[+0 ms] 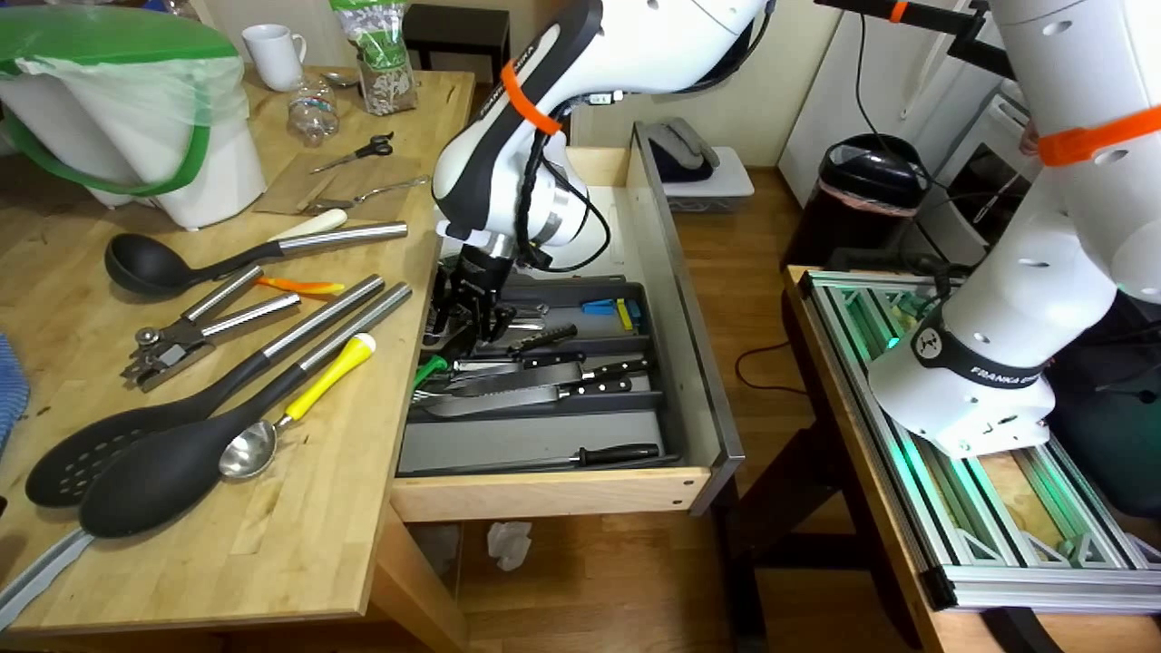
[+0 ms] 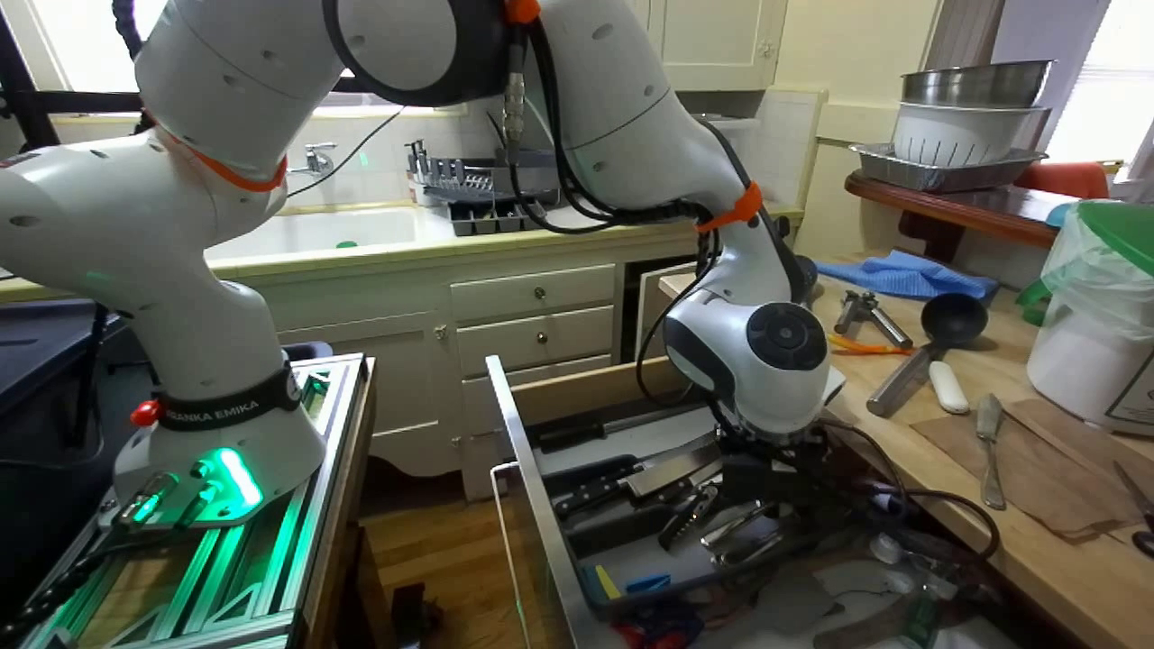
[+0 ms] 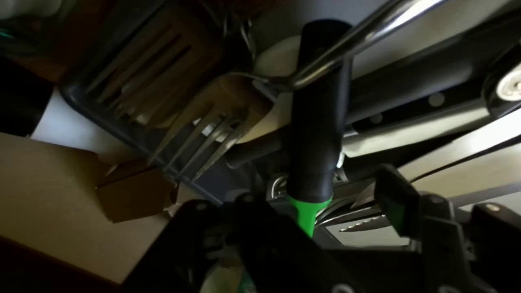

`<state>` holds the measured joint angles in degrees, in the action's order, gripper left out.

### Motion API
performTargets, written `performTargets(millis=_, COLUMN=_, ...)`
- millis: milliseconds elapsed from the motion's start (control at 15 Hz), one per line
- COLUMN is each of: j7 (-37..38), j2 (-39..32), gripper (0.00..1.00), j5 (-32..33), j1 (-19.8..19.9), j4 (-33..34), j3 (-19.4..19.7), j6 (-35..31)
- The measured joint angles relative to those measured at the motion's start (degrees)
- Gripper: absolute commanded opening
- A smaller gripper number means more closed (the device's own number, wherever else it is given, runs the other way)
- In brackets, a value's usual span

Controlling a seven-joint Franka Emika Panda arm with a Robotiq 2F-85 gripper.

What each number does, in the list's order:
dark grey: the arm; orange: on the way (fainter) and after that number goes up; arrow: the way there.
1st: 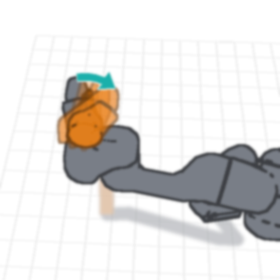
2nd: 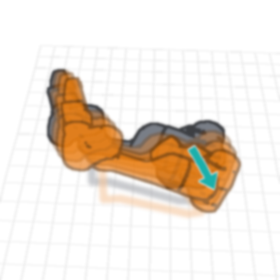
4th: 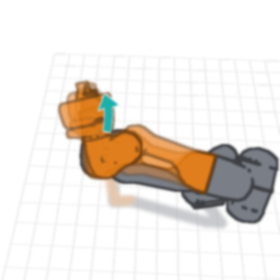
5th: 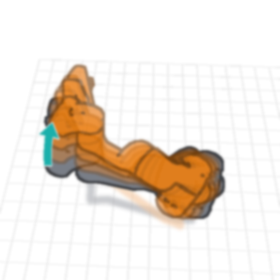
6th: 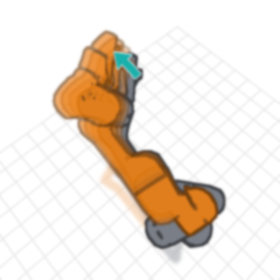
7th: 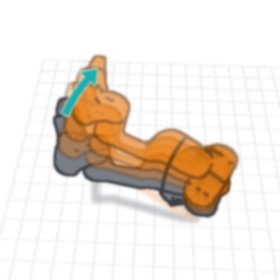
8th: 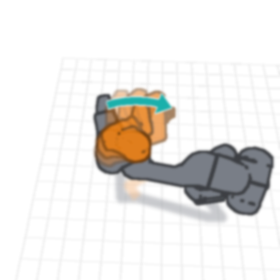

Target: Take a peeler out of the open drawer and put it on the counter

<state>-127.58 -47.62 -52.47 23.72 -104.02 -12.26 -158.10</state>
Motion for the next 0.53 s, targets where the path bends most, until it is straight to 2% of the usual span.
performTargets(millis=67, j7=-0.01, j2=-0.28, gripper=0.39, j5=0.00, j1=0.06, j4=0.29, j3=-0.13, j6=0.00)
performTargets(millis=200, j7=-0.04, j2=-0.61, gripper=0.34, j5=0.00, j1=0.16, j4=0.61, j3=-0.29, j6=0.00)
performTargets(millis=533, j7=-0.42, j2=-1.06, gripper=0.62, j5=0.00, j1=0.57, j4=0.64, j3=-0.67, j6=0.00)
